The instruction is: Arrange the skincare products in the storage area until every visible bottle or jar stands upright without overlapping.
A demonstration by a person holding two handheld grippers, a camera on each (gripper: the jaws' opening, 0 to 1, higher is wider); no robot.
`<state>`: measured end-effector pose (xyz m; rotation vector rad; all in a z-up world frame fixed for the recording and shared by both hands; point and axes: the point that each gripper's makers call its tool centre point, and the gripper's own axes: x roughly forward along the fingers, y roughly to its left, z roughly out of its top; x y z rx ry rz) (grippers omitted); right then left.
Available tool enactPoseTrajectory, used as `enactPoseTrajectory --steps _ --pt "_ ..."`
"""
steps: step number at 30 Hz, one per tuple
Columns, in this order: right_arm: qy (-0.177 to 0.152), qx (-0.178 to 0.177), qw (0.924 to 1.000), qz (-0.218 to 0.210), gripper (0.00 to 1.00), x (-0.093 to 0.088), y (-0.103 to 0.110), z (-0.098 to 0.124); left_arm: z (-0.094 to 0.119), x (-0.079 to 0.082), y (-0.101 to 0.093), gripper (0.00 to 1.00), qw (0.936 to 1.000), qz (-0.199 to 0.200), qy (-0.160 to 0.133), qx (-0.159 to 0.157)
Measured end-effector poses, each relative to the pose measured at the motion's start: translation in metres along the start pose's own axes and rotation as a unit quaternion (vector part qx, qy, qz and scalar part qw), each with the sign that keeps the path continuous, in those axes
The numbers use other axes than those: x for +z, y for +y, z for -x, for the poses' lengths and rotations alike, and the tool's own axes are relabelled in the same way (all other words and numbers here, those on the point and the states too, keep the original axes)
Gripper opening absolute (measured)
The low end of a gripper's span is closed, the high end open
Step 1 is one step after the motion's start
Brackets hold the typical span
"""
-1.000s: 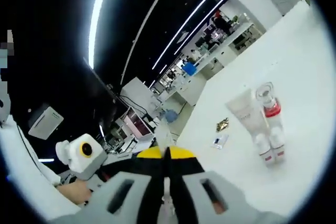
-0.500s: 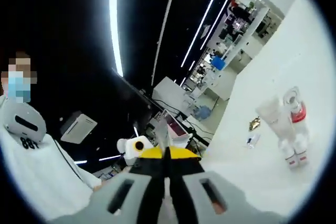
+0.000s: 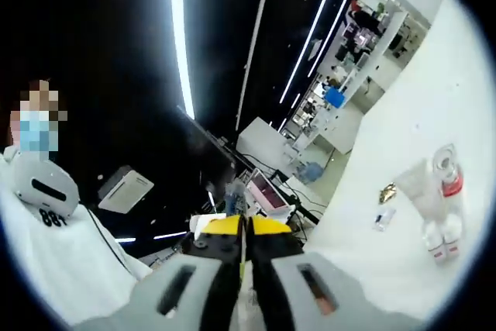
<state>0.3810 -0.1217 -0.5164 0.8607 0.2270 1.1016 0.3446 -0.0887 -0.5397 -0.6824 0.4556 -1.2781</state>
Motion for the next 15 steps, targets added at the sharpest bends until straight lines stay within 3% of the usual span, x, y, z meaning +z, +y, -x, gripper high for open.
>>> enactPoseTrajectory --steps 5,12,15 --pt "-0.015 0.016 0.9992 -0.033 0.11 -0.010 0.003 0.000 0.004 0.023 -0.004 0.00 0.9973 0.032 -0.063 -0.016" --pt "0.003 0.030 0.9974 -0.065 0.11 -0.041 0.013 -0.008 0.003 0.037 -0.003 0.00 0.9962 0.031 -0.080 -0.013" --pt "-0.017 0.029 0.9973 -0.065 0.06 -0.041 0.013 -0.009 0.001 0.039 -0.002 0.00 0.9957 0.037 -0.085 -0.010"
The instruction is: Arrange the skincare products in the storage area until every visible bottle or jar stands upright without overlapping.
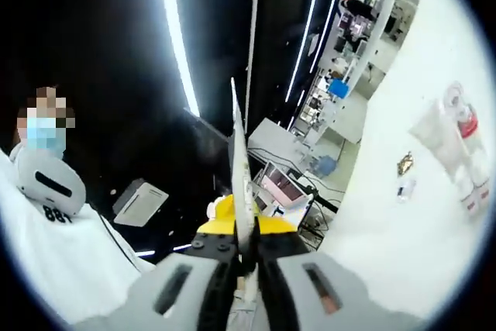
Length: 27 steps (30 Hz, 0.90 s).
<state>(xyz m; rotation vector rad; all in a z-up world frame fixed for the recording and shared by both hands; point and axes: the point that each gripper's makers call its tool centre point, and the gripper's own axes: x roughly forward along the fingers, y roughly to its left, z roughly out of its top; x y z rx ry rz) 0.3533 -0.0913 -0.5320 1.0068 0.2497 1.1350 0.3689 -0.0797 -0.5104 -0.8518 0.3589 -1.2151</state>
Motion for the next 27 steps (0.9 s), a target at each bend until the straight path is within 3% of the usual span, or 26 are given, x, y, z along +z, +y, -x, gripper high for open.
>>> enactPoseTrajectory --steps 3,6,8,11,15,18,22,24,27 --pt "-0.016 -0.002 0.9998 -0.014 0.02 0.003 -0.002 0.001 -0.001 0.001 0.004 0.00 0.9999 0.001 -0.004 0.010" --pt "-0.026 0.002 0.9996 -0.011 0.02 0.004 0.001 0.003 -0.004 0.002 0.005 0.03 0.9972 -0.071 -0.005 0.021" --pt "-0.029 0.004 0.9994 -0.019 0.01 0.004 0.002 0.004 -0.005 -0.002 0.005 0.07 0.9960 -0.086 0.004 0.024" --pt "-0.036 0.001 0.9989 -0.030 0.01 0.006 0.001 0.007 -0.005 -0.014 0.007 0.11 0.9975 -0.065 0.022 0.019" --pt "-0.051 -0.009 0.9978 -0.040 0.01 0.010 -0.003 0.009 0.003 -0.022 0.010 0.07 0.9992 -0.034 0.005 0.019" --pt "-0.044 -0.015 0.9982 -0.038 0.01 0.007 -0.006 0.009 0.007 -0.025 0.011 0.04 0.9996 -0.015 -0.001 0.023" --pt "-0.041 -0.025 0.9988 -0.010 0.02 0.003 -0.011 0.007 0.013 -0.027 0.015 0.00 0.9995 0.011 -0.004 0.028" --pt "-0.038 -0.042 0.9980 0.027 0.05 0.002 -0.017 0.005 0.016 -0.026 0.017 0.00 0.9991 0.026 -0.013 0.031" --pt "-0.010 -0.061 0.9966 0.054 0.12 -0.005 -0.024 0.003 0.019 -0.024 0.019 0.00 0.9983 0.041 -0.027 0.032"
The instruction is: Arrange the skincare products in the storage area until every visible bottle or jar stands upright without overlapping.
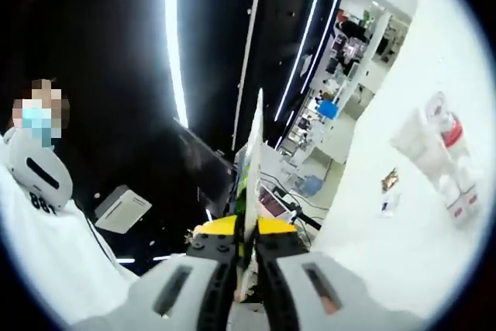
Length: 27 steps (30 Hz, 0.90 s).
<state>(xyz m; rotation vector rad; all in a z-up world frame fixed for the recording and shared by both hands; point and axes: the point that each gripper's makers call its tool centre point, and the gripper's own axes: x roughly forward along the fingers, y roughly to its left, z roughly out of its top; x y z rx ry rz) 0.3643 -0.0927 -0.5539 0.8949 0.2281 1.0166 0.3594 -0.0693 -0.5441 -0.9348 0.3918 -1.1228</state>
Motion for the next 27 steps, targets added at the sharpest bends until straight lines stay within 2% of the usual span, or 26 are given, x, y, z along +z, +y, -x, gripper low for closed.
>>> enactPoseTrajectory --steps 4,7,10,14,18,22,27 --pt "0.029 -0.006 0.9994 0.020 0.28 -0.009 -0.001 -0.002 0.003 0.000 0.003 0.00 0.9999 0.007 -0.009 0.008" --pt "0.054 -0.010 0.9981 0.029 0.31 -0.019 -0.003 -0.001 0.005 0.001 0.005 0.00 0.9998 0.012 -0.012 0.012" --pt "0.065 -0.022 0.9965 0.048 0.34 -0.023 -0.008 0.001 0.006 0.003 0.012 0.00 0.9994 0.017 -0.019 0.023" --pt "0.082 -0.057 0.9902 0.098 0.43 -0.028 -0.021 0.007 0.009 0.001 0.031 0.00 0.9972 0.035 -0.022 0.062" --pt "0.086 -0.074 0.9867 0.117 0.57 -0.027 -0.029 0.012 0.012 -0.003 0.046 0.00 0.9950 0.040 -0.015 0.091" --pt "0.100 -0.094 0.9813 0.135 0.60 -0.028 -0.040 0.018 0.013 -0.007 0.057 0.00 0.9935 0.036 -0.002 0.108" --pt "0.115 -0.116 0.9743 0.155 0.64 -0.030 -0.053 0.025 0.015 -0.008 0.071 0.00 0.9909 0.054 -0.008 0.123"
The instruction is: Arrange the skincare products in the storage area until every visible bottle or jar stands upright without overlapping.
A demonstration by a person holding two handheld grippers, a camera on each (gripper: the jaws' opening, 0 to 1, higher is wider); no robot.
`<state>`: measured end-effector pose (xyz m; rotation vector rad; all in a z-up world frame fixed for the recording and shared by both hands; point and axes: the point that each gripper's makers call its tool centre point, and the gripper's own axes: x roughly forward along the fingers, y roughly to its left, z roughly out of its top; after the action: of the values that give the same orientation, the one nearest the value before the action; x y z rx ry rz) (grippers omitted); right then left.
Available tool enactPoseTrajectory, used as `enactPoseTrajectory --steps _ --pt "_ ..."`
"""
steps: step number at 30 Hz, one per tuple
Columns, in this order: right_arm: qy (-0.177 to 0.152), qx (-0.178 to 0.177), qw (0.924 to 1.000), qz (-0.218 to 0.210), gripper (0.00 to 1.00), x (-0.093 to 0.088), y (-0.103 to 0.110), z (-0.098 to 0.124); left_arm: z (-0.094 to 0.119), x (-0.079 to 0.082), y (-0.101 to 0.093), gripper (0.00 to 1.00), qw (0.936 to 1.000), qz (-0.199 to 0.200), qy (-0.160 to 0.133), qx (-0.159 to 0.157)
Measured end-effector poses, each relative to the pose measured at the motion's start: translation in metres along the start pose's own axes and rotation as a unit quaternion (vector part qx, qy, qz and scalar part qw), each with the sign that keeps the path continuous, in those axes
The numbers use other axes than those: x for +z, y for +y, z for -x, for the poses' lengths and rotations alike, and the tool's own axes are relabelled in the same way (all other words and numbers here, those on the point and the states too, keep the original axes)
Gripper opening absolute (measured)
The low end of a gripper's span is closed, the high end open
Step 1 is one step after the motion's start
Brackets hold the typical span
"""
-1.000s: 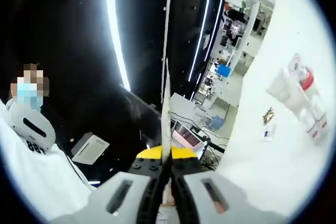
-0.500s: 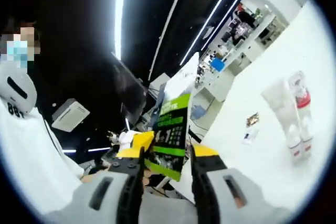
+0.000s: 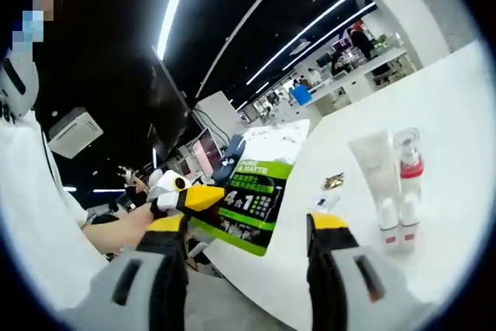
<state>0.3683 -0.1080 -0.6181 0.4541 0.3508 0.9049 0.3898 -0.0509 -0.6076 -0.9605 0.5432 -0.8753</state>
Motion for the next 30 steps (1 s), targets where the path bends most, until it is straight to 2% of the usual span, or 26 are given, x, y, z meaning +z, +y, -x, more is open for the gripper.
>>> enactPoseTrajectory --steps 5,8,19,22,25,30 --pt "-0.015 -0.010 0.9998 -0.001 0.76 0.002 -0.006 0.006 -0.001 -0.002 0.018 0.00 0.9993 0.025 0.001 0.027" --pt "-0.020 -0.018 0.9996 0.002 0.78 0.002 -0.010 0.010 -0.001 -0.004 0.025 0.00 0.9989 0.030 0.002 0.036" --pt "0.012 -0.072 0.9969 0.029 0.89 -0.016 -0.034 0.024 -0.009 -0.014 0.051 0.00 0.9961 0.048 0.016 0.072" --pt "0.027 -0.091 0.9945 0.044 0.93 -0.023 -0.042 0.027 -0.013 -0.019 0.059 0.00 0.9949 0.055 0.023 0.081" --pt "0.028 -0.104 0.9932 0.044 0.99 -0.026 -0.048 0.030 -0.016 -0.023 0.067 0.00 0.9937 0.056 0.032 0.091" --pt "0.037 -0.118 0.9912 0.047 1.00 -0.032 -0.054 0.035 -0.022 -0.030 0.083 0.00 0.9913 0.047 0.052 0.112"
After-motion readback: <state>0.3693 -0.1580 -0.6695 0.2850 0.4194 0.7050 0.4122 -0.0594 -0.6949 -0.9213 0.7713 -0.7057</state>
